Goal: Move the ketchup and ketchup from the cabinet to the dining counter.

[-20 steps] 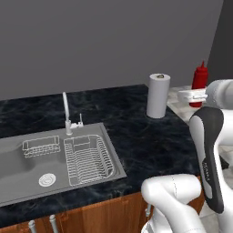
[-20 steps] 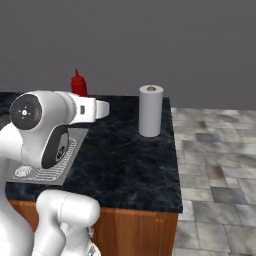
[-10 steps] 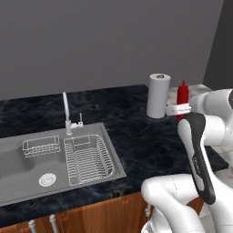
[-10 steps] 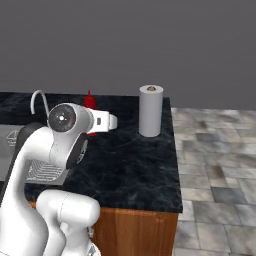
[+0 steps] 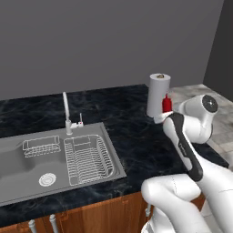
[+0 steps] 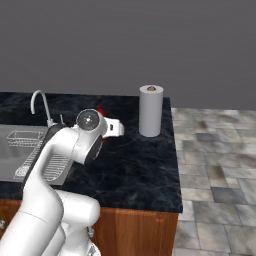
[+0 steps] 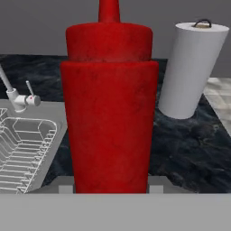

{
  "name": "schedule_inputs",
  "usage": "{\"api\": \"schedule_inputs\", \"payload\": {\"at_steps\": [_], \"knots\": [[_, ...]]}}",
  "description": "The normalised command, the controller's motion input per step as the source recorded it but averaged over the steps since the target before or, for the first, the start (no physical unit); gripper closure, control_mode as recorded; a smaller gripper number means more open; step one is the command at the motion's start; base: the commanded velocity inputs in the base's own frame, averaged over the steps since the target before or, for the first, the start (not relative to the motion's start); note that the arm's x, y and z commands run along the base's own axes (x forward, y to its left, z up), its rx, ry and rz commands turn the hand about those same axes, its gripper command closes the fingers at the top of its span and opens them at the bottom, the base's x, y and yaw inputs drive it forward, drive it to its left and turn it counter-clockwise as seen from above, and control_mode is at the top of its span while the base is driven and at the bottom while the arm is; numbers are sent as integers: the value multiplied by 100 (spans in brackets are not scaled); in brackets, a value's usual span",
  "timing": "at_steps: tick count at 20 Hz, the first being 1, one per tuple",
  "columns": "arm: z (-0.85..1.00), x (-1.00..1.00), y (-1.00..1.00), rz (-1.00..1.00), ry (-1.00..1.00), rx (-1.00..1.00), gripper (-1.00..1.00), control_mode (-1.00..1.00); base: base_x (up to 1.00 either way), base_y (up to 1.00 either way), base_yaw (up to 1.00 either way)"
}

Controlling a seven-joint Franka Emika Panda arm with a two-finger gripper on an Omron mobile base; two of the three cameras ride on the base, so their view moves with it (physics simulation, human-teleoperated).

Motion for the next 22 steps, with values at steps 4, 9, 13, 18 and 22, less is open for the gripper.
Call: {"api": "schedule_inputs", "payload": {"at_steps": [4, 9, 13, 18, 22], "knots": [[-60, 60, 0, 2, 6, 1, 100, -100, 0, 0, 0], [-46, 39, 0, 2, 1, 4, 100, -100, 0, 0, 0], [-45, 21, 0, 3, 0, 4, 100, -100, 0, 0, 0], [-38, 13, 0, 6, 0, 1, 100, -100, 0, 0, 0], [-21, 1, 0, 8, 0, 0, 100, -100, 0, 0, 0]]}}
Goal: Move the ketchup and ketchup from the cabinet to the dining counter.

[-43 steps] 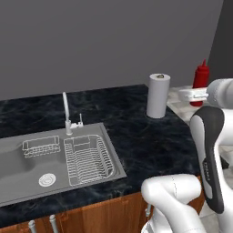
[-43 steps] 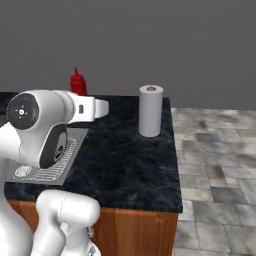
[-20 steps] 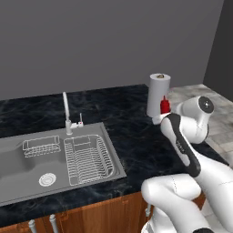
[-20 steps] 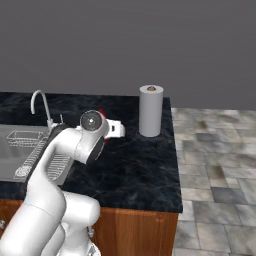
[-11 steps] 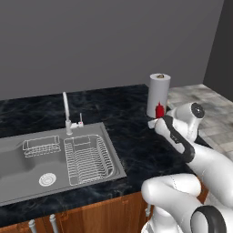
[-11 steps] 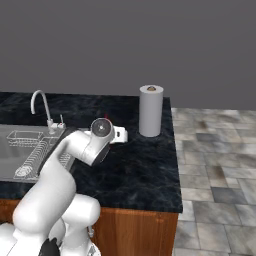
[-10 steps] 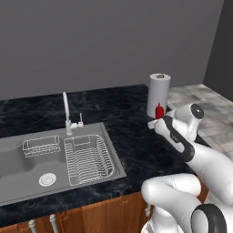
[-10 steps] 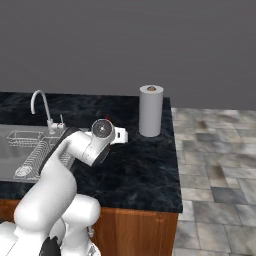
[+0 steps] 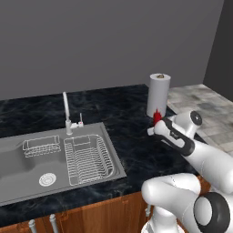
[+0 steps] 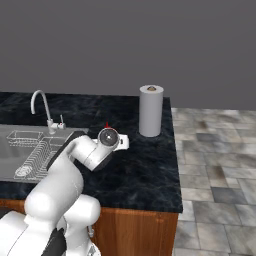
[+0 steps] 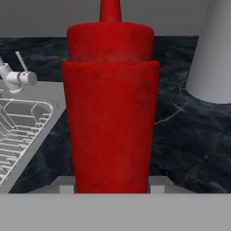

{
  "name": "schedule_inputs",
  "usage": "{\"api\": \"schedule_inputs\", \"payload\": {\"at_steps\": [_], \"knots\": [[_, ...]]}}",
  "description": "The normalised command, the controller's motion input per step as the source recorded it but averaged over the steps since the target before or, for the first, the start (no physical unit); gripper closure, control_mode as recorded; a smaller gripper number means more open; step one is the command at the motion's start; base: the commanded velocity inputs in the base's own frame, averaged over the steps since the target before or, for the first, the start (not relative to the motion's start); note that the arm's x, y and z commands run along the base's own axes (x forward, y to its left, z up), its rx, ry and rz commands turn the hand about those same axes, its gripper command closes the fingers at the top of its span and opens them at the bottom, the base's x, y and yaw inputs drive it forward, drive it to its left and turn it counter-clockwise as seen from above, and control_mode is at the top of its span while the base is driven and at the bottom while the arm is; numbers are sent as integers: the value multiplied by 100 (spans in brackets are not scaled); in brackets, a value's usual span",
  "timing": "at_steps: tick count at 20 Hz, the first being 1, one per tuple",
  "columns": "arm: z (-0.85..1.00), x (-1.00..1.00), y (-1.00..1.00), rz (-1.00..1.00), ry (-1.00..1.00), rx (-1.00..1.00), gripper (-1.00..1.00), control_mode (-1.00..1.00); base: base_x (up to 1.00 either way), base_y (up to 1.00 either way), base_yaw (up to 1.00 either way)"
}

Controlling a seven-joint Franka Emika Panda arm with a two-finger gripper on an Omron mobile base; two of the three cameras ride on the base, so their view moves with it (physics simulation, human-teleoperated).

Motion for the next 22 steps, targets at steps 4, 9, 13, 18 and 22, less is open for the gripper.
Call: {"api": "schedule_inputs", "payload": {"at_steps": [4, 9, 13, 18, 22], "knots": [[-30, 0, 0, 9, 0, 0, 100, -100, 0, 0, 0], [-29, 0, 0, 8, 0, 0, 100, -100, 0, 0, 0], [-27, 0, 0, 7, 0, 0, 100, -100, 0, 0, 0], [-19, 2, 0, 6, 0, 0, 100, -100, 0, 0, 0], [-18, 4, 0, 5, 0, 0, 100, -100, 0, 0, 0]]}}
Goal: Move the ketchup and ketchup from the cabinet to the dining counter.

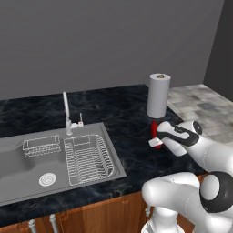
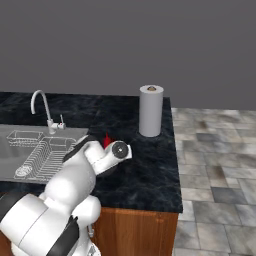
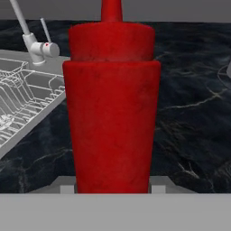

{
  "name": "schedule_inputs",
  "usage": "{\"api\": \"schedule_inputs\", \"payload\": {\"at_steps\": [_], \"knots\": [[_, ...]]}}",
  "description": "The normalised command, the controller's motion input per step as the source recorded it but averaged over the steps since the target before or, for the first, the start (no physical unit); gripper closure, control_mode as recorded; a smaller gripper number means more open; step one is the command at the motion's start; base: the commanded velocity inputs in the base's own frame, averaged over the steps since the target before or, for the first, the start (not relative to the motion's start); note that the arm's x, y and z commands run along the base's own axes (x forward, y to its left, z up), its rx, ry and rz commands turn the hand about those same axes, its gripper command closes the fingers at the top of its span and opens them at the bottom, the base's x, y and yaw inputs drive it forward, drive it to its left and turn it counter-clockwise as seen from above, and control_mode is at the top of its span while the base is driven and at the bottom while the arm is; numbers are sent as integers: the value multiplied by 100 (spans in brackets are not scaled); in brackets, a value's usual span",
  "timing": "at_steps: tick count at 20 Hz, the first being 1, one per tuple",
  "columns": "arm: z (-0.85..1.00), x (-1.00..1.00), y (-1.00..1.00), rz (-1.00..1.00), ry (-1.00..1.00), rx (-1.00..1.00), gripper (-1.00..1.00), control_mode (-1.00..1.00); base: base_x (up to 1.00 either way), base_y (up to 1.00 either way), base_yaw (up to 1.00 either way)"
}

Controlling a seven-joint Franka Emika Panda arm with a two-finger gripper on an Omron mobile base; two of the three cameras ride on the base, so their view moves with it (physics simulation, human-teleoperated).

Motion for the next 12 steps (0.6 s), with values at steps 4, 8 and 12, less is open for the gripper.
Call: {"api": "schedule_inputs", "payload": {"at_steps": [4, 8, 12], "knots": [[-18, 6, 0, 4, 0, 0, 100, -100, 0, 0, 0], [-12, 4, 0, 3, 0, 0, 100, -100, 0, 0, 0], [-12, 1, 0, 2, 0, 0, 100, -100, 0, 0, 0]]}}
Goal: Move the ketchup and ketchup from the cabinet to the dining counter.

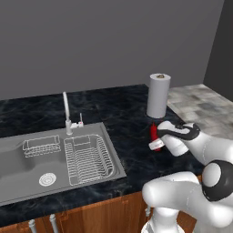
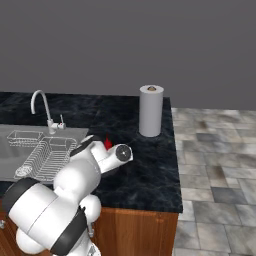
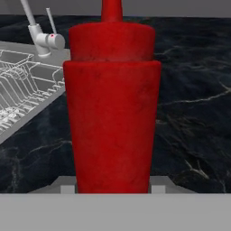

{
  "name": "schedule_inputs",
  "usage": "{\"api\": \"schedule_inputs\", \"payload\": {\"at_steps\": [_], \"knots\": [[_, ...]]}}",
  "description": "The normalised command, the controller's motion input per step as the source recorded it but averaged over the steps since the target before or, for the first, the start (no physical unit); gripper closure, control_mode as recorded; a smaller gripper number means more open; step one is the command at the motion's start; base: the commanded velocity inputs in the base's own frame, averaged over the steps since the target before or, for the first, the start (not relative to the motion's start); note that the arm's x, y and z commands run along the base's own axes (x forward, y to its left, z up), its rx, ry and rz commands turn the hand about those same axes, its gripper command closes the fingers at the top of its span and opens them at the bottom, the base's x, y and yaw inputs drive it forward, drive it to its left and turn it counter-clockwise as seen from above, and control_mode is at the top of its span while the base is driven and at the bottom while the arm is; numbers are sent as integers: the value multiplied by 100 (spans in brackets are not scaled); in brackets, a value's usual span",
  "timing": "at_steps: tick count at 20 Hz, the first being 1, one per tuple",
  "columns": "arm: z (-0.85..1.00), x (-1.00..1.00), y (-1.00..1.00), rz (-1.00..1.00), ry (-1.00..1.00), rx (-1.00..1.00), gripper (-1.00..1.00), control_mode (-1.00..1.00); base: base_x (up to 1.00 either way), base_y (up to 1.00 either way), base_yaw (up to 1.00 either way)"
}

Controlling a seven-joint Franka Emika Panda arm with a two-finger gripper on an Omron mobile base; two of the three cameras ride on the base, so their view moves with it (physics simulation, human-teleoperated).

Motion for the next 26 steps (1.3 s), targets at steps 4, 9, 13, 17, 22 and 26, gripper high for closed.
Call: {"api": "schedule_inputs", "payload": {"at_steps": [4, 9, 13, 17, 22, 26], "knots": [[-15, 0, -1, 1, 0, 2, 100, -100, 0, 0, 0], [-5, 0, -9, 0, -5, 8, 100, -100, 0, 0, 0], [0, 0, -18, 0, -8, 15, 100, -100, 0, 0, 0], [-5, 0, -8, 0, -9, 11, 100, -100, 0, 0, 0], [-4, 0, 0, 0, -7, 1, 100, -100, 0, 0, 0], [0, 0, 0, 0, 0, 0, 100, -100, 0, 0, 0]]}}
